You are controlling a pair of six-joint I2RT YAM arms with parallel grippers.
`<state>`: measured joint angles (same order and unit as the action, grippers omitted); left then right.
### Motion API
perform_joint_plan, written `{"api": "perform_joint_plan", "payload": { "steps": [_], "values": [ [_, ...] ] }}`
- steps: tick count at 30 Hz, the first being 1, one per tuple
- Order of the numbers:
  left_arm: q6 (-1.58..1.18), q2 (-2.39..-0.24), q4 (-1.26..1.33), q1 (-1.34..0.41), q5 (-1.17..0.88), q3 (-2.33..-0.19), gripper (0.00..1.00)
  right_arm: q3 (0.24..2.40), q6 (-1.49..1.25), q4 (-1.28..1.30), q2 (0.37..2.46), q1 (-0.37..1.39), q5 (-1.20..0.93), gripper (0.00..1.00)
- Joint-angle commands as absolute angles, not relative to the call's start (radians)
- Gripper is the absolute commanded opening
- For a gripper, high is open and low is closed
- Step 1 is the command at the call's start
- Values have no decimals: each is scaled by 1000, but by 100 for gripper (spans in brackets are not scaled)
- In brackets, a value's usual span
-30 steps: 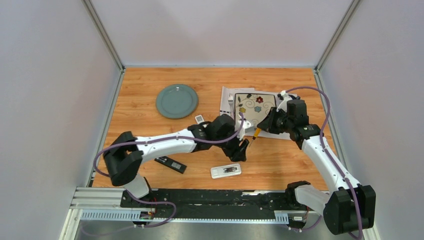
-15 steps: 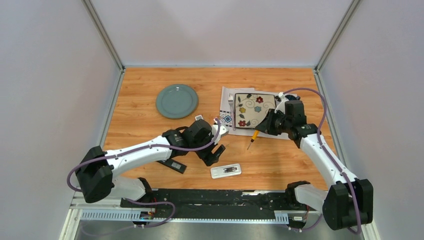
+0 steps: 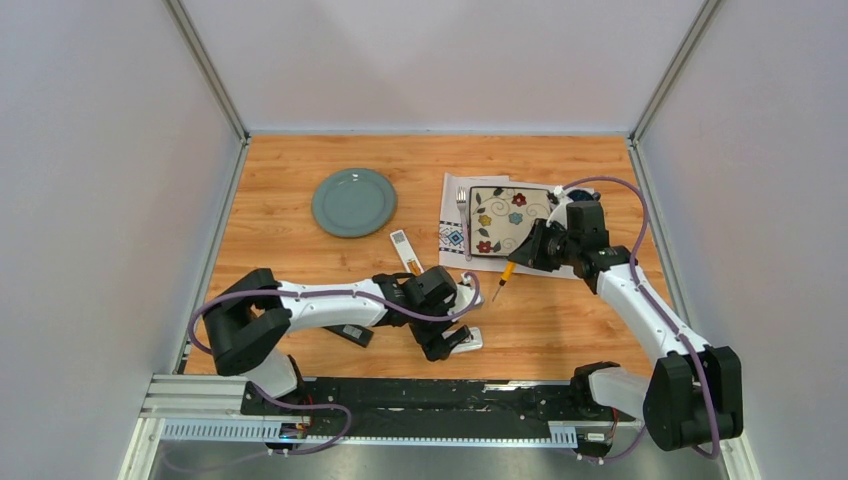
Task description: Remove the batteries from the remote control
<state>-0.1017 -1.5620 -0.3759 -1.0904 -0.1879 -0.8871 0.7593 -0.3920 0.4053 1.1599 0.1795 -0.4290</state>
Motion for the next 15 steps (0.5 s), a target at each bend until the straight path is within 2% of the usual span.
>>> {"api": "perform_joint_plan", "payload": {
  "steps": [1,10,15],
  "values": [
    [-84,-1592,-301,-1104,-250,-910,87,747,-390,371,1152,175,-437,0],
    [-81,-1603,-390,-1149,-63,-874,84,742,-391,354,1166,175,-443,0],
    [-110,-1605,-405,-1186,-34,-841,77,747,-391,351,1175,175,-442,0]
  ]
}}
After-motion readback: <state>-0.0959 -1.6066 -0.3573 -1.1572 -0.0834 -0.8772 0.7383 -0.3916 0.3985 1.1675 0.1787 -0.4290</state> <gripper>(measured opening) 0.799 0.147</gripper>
